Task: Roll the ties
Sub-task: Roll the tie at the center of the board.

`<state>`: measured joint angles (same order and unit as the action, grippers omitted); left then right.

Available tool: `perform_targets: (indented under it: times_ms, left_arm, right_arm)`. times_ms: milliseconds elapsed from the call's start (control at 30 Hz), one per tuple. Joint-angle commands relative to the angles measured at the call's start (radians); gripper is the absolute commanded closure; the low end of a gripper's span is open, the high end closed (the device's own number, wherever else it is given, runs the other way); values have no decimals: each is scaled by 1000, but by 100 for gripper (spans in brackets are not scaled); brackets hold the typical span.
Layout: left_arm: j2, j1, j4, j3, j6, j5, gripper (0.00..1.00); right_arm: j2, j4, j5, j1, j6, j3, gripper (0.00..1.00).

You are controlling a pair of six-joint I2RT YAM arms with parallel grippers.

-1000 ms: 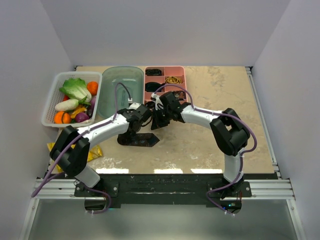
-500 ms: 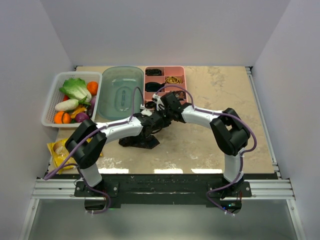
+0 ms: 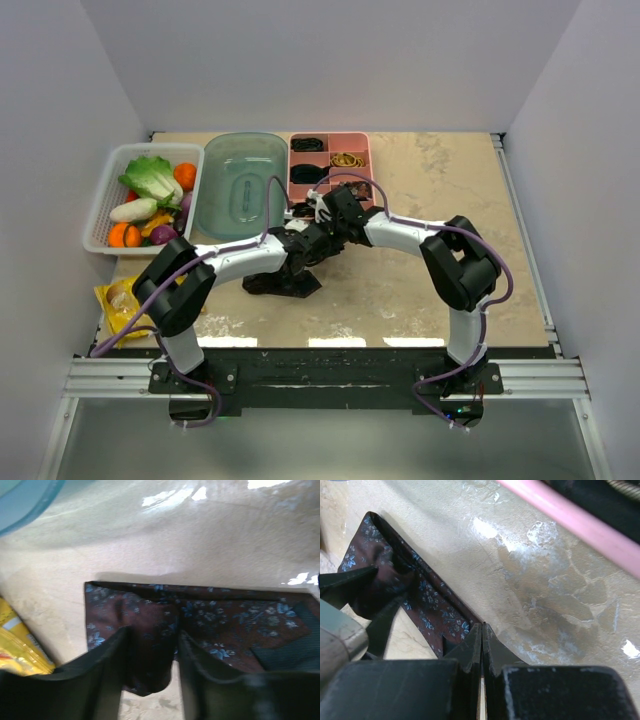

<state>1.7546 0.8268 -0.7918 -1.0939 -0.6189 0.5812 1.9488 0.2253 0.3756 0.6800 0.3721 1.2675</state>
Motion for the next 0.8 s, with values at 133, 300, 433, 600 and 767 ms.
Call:
perform_targets:
  times_ms: [133,300,433,600,767]
  left_arm:
    - [-90,8,75,-3,-58,-84,38]
    - [-168,8,80,-9,-65,-80,31]
    - [-217,5,77,-23,-68,-75,26]
    - [-296,-37,91,-12,-65,-118,23]
    - [-406,-190,199,90,-35,-271,21]
  right_arm:
    - [-63,-4,-12,-2,-15,-8,100]
    - [-80,-3,-12,-2,-19,-2,100]
    - [-94,-3,-9,0,-19,7,100]
    - [-102,5,-3,23,-15,36,100]
    - [-93,-3,9,62,2,73,100]
